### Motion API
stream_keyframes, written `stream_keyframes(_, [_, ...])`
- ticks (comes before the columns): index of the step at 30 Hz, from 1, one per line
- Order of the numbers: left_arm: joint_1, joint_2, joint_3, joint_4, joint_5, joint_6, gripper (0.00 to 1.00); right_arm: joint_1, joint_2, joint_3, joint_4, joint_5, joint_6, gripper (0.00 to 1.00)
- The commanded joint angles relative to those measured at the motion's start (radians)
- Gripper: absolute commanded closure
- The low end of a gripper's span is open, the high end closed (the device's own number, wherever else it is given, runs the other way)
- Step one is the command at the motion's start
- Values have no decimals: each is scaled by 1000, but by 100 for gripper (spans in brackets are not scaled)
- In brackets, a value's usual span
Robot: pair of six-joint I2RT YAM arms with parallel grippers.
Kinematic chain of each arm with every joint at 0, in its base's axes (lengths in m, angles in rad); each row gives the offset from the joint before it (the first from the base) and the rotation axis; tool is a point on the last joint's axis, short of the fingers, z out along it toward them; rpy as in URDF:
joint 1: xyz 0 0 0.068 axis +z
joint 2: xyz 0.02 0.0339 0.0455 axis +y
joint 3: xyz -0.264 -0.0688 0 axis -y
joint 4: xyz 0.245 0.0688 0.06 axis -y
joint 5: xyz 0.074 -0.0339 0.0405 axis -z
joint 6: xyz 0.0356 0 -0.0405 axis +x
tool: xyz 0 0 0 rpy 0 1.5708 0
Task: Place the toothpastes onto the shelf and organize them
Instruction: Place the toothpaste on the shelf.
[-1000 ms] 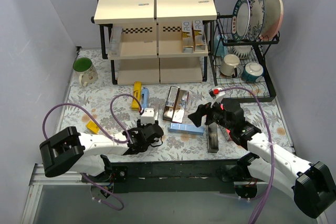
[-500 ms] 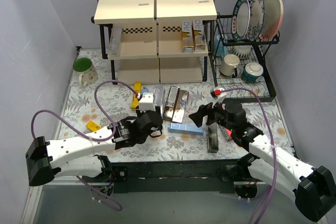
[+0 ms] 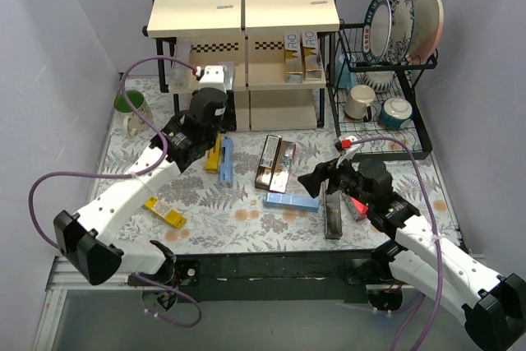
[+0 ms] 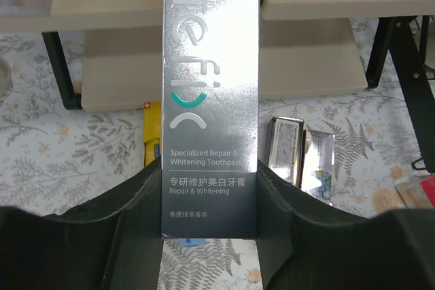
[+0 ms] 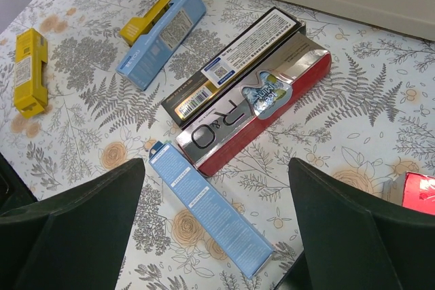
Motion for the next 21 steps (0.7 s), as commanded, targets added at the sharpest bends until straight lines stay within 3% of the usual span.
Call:
stream_keyframes(1, [101,75,121,64,77,153,87,2,-44,31,-9,24,-27,5])
stream_keyframes(11, [307,247,255,157,187,210,85,2,-81,-1,-5,35,-24,5])
stream_keyframes(21, [365,318,256,274,241,261,84,2,-98,-29,5,37,-18,5])
